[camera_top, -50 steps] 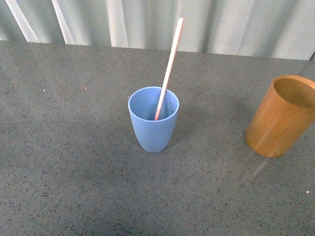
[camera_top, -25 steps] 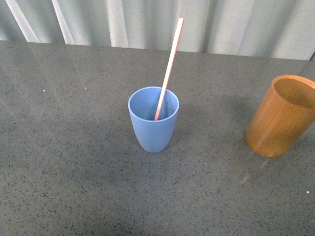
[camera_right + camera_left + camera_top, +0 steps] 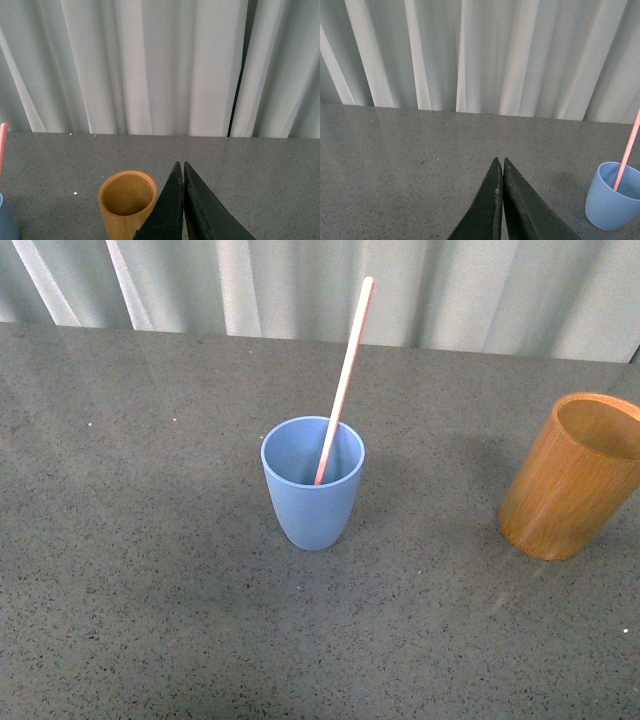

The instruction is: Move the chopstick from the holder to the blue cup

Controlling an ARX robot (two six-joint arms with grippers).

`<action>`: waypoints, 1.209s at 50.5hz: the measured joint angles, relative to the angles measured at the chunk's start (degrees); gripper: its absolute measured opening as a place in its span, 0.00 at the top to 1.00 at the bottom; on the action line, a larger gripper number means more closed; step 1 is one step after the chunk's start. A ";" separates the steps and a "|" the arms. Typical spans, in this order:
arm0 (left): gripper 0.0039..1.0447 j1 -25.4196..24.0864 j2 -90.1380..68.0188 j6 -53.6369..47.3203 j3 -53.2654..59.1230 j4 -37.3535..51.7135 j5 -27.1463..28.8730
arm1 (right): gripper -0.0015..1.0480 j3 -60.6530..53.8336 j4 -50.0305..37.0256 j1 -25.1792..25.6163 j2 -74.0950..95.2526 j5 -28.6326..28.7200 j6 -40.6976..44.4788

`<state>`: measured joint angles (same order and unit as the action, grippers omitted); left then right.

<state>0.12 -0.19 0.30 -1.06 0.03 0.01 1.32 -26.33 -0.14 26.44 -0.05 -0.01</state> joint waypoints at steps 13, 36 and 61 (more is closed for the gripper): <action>0.97 0.00 0.00 0.00 0.00 0.00 0.00 | 0.99 -0.02 6.62 0.00 -6.91 0.00 0.00; 0.97 0.00 0.00 0.00 0.00 0.00 0.00 | 0.99 -0.02 14.71 0.00 -15.02 0.00 0.00; 0.77 0.00 0.07 -0.02 0.00 0.00 0.00 | 0.87 -0.02 26.21 0.00 -26.18 -0.02 0.00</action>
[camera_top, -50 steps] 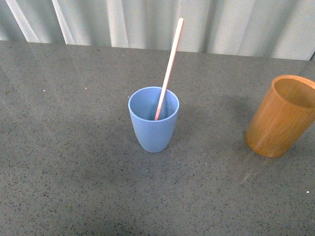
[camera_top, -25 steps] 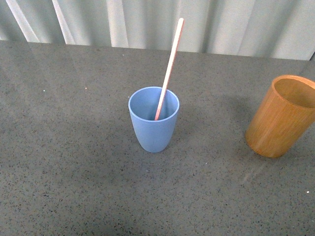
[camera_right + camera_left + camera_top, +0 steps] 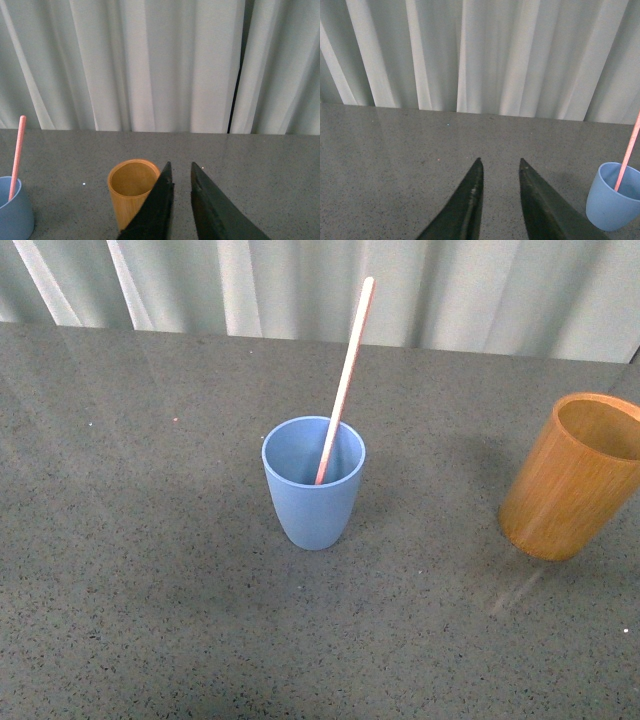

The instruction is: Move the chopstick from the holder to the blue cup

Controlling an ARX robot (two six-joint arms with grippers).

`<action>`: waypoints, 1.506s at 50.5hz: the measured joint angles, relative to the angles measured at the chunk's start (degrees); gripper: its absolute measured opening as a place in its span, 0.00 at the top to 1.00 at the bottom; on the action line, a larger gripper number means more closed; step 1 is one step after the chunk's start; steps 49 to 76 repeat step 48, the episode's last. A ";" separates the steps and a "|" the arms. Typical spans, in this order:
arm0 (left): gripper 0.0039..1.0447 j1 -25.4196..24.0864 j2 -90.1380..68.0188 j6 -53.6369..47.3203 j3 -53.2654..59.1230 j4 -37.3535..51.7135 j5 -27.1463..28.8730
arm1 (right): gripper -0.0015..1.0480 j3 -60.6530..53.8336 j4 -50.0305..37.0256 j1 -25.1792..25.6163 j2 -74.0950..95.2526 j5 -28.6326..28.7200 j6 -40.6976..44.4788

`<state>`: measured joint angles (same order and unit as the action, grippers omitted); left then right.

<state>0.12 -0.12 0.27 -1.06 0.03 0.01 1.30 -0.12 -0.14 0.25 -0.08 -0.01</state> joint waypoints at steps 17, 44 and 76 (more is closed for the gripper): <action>0.20 0.00 0.00 0.00 0.00 0.00 0.00 | 0.32 0.00 0.02 0.00 0.00 -0.02 0.00; 0.06 0.00 0.00 -0.04 0.00 0.00 0.00 | 0.10 0.00 0.02 0.00 0.00 -0.02 -0.04; 0.06 0.00 0.00 -0.04 0.00 0.00 0.00 | 0.10 0.00 0.02 0.00 0.00 0.00 -0.04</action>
